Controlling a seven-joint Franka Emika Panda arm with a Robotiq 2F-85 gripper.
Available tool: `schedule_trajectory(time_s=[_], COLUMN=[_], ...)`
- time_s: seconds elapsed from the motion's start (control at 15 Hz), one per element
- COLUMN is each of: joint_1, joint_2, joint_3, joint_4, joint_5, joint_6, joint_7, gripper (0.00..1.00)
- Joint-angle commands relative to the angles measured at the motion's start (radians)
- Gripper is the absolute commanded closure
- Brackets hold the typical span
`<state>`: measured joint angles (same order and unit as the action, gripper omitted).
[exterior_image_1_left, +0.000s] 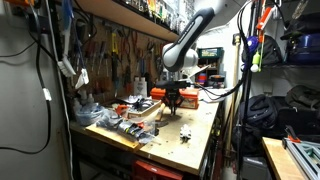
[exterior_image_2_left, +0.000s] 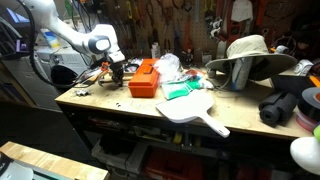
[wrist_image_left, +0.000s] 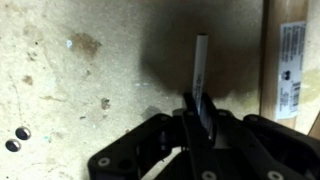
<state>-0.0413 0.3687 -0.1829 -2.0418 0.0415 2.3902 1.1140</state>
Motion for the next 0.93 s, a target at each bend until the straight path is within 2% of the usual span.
schedule_trajectory(time_s=[0.0, 0.33, 0.53, 0.6, 0.67, 0.87], joint_1=[0.046, 0.061, 0.043, 0.043, 0.040, 0.040], joint_2=[-0.105, -0.213, -0.274, -0.199, -0.211, -0.206], joint_3=[-0.022, -0.018, -0.010, 0.000, 0.002, 0.001], joint_4=[-0.170, -0.334, -0.404, -0.321, -0.332, -0.321], joint_5=[-0.093, -0.282, -0.361, -0.307, -0.312, -0.311], joint_6=[0.065, 0.217, 0.241, 0.214, 0.214, 0.214], joint_7=[0.038, -0.011, -0.122, -0.064, -0.071, -0.071], gripper=[0.97, 0.97, 0.97, 0.97, 0.90, 0.90])
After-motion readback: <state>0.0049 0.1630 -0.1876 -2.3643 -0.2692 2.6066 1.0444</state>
